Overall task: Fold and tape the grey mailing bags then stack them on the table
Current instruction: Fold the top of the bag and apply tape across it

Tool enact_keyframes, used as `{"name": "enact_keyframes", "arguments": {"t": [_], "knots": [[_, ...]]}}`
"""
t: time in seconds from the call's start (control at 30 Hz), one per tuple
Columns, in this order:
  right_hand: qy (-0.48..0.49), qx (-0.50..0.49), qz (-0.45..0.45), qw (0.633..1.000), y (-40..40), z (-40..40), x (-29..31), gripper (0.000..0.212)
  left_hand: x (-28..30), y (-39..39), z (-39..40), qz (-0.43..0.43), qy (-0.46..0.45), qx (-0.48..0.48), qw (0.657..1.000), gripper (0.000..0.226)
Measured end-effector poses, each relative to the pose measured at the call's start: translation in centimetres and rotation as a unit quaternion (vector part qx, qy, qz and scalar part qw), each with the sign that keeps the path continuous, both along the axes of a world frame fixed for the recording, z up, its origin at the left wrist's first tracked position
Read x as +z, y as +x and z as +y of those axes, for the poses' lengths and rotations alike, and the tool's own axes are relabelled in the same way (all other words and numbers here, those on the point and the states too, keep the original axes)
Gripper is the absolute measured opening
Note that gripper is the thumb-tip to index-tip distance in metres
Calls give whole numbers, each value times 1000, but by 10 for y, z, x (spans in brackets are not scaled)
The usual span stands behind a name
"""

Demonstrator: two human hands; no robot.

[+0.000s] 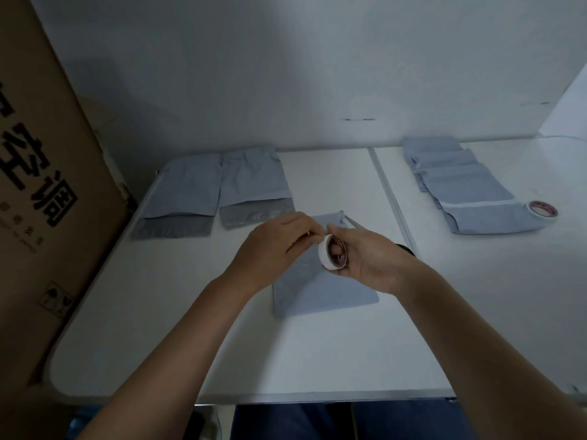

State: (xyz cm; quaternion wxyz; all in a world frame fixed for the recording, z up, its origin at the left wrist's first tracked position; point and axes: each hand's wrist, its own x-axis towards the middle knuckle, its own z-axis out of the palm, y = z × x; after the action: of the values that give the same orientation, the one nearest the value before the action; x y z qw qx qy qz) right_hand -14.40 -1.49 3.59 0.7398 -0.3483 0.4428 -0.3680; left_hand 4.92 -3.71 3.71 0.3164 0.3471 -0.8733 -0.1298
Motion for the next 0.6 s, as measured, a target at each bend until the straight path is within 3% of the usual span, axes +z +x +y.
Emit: {"name": "enact_keyframes", "arguments": {"t": [0.13, 0.4, 0.5, 0.6], "knots": [[-4, 31, -5, 999, -6, 0, 1, 14, 4, 4, 1, -6, -13, -29, 999, 14], [-137, 59, 188, 971, -8, 0, 9, 14, 7, 9, -4, -75, -79, -60, 992, 18], [-196, -2, 259, 946, -3, 2, 2, 15, 10, 16, -3, 9, 23, -4, 1000, 16], [-217, -50, 288, 931, -1, 4, -7, 18, 6, 17, -1, 130, 206, 134, 961, 9]]}}
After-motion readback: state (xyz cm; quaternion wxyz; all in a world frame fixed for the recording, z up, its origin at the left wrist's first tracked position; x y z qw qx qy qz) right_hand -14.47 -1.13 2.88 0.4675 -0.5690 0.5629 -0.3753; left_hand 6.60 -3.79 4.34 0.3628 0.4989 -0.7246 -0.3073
